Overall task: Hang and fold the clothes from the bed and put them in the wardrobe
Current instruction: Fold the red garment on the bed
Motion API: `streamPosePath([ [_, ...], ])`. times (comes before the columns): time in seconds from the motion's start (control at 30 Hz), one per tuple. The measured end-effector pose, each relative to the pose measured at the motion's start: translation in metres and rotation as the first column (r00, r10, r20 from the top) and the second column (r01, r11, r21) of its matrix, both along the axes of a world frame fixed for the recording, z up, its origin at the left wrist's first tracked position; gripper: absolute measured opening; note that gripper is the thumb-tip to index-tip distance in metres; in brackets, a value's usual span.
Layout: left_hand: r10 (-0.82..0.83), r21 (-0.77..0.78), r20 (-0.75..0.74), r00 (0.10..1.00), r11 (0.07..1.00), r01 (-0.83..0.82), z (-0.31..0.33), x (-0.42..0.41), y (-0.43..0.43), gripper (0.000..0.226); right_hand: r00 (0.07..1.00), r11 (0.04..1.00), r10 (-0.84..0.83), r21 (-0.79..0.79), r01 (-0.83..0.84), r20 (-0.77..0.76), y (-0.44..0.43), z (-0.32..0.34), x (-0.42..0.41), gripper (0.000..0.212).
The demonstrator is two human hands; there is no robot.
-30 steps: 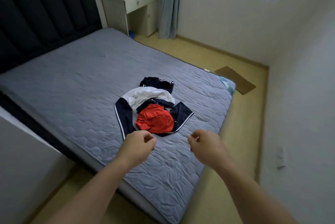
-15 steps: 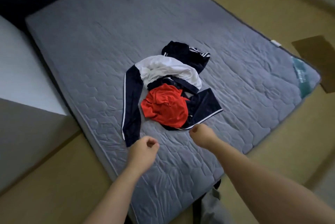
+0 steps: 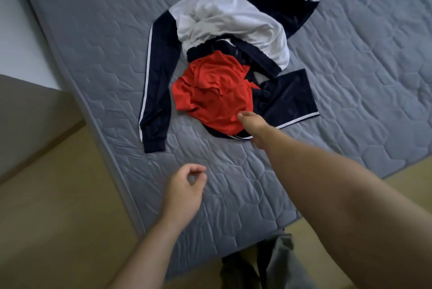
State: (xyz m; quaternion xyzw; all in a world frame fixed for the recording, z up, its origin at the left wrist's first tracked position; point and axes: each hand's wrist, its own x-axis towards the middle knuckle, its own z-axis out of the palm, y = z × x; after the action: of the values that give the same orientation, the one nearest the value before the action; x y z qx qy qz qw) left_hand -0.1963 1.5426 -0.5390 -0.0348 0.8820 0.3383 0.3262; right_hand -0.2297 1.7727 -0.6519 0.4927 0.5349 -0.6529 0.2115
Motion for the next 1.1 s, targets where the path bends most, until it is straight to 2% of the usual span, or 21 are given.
streamPosePath([
  [0.17, 0.094, 0.037, 0.017, 0.995, 0.995, -0.094, -0.028, 0.014, -0.005, 0.02, 0.99, 0.99, -0.137, -0.007, 0.138, 0.034, -0.008, -0.028, -0.009, 0.044],
  [0.27, 0.107, 0.068, 0.026, 0.994, 0.992, -0.109, -0.024, 0.019, -0.012, 0.019, 0.95, 0.95, -0.313, -0.007, 0.313, -0.021, -0.015, -0.016, -0.01, 0.025],
  [0.33, 0.125, 0.087, 0.02, 0.992, 0.988, -0.126, -0.01, 0.018, -0.02, 0.018, 0.854, 0.853, -0.518, -0.106, 0.512, -0.04, -0.021, 0.011, -0.012, 0.015],
  [0.4, 0.144, 0.096, 0.009, 0.99, 0.985, -0.144, 0.011, 0.014, -0.029, 0.016, 0.731, 0.711, -0.68, -0.29, 0.641, -0.052, -0.027, 0.051, -0.02, 0.028],
  [0.43, 0.152, 0.104, 0.004, 0.988, 0.983, -0.152, 0.024, 0.011, -0.035, 0.016, 0.701, 0.671, -0.712, -0.342, 0.658, -0.047, -0.031, 0.075, -0.025, 0.03],
  [0.47, 0.161, 0.11, -0.006, 0.987, 0.981, -0.16, 0.04, 0.008, -0.041, 0.016, 0.701, 0.656, -0.712, -0.391, 0.645, -0.037, -0.037, 0.101, -0.029, 0.028],
  [0.57, 0.162, 0.131, -0.056, 0.985, 0.979, -0.154, 0.099, -0.003, -0.053, 0.016, 0.793, 0.662, -0.609, -0.559, 0.499, -0.013, -0.06, 0.195, -0.037, 0.019],
  [0.63, 0.164, 0.169, -0.08, 0.983, 0.974, -0.149, 0.144, -0.007, -0.059, 0.017, 0.881, 0.749, -0.46, -0.581, 0.319, -0.109, -0.076, 0.262, -0.037, 0.022],
  [0.67, 0.171, 0.192, -0.095, 0.981, 0.97, -0.151, 0.166, -0.008, -0.063, 0.02, 0.914, 0.81, -0.363, -0.546, 0.214, -0.18, -0.085, 0.297, -0.033, 0.023],
  [0.73, 0.168, 0.226, -0.185, 0.968, 0.966, -0.124, 0.212, -0.009, -0.069, 0.041, 0.937, 0.915, -0.176, -0.401, 0.043, -0.302, -0.101, 0.366, -0.024, 0.025],
  [0.83, 0.127, 0.309, -0.404, 0.906, 0.951, 0.005, 0.276, -0.01, -0.083, 0.064, 0.9, 0.986, 0.095, -0.084, -0.143, -0.425, -0.121, 0.458, -0.003, 0.035],
  [0.9, 0.1, 0.289, -0.508, 0.856, 0.955, 0.06, 0.305, -0.01, -0.094, 0.071, 0.852, 0.971, 0.238, 0.116, -0.207, -0.467, -0.135, 0.502, 0.012, 0.03],
  [0.97, 0.088, 0.286, -0.53, 0.843, 0.955, 0.081, 0.322, -0.011, -0.101, 0.071, 0.793, 0.938, 0.339, 0.249, -0.242, -0.506, -0.144, 0.535, 0.023, 0.025],
  [1.03, 0.069, 0.305, -0.477, 0.876, 0.948, 0.091, 0.337, -0.007, -0.111, 0.055, 0.752, 0.885, 0.426, 0.403, -0.231, -0.504, -0.156, 0.56, 0.034, 0.031],
  [1.1, 0.011, 0.281, -0.454, 0.891, 0.951, 0.131, 0.349, -0.004, -0.124, 0.026, 0.729, 0.774, 0.521, 0.607, -0.182, -0.445, -0.167, 0.578, 0.044, 0.036],
])
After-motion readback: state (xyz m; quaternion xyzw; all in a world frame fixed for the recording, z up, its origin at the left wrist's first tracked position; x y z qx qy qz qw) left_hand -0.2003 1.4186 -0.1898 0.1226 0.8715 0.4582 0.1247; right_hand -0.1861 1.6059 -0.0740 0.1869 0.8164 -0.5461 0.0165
